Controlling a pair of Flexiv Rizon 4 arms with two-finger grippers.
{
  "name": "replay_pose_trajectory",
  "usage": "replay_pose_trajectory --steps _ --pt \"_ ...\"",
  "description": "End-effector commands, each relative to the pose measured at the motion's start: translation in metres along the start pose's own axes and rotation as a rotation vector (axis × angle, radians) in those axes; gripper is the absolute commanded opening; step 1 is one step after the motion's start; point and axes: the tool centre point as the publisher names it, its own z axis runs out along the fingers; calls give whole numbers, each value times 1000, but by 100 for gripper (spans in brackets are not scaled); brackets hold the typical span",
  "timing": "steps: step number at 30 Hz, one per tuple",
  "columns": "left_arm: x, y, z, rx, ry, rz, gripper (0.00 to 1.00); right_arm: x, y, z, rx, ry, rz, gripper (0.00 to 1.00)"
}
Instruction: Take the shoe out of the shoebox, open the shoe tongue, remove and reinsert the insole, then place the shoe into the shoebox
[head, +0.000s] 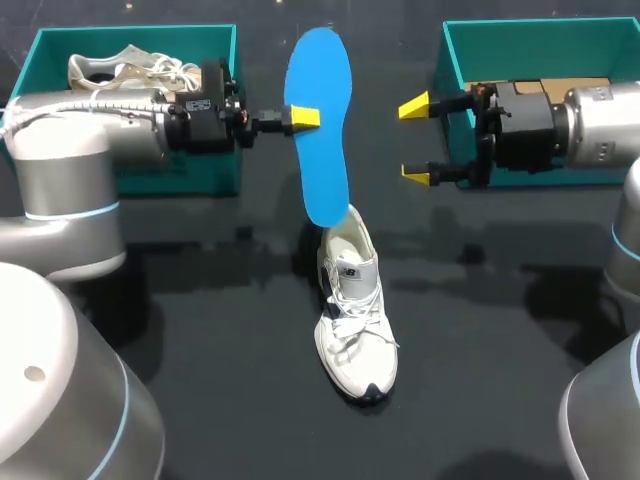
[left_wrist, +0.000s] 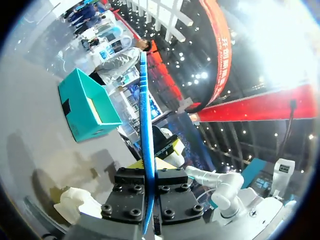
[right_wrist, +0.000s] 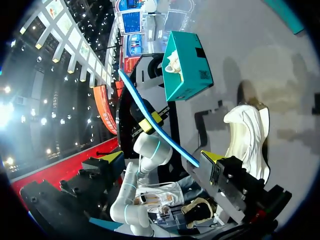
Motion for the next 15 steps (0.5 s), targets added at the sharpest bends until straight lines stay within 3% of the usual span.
replay_pose_trajectory --steps 1,4,15 --pt "4 -10 0 20 27 270 0 0 2 3 1 -2 1 100" --pt "8 -19 -2 58 73 443 0 0 2 3 1 -2 1 100" --pt "8 -19 -2 58 73 443 0 0 2 3 1 -2 1 100"
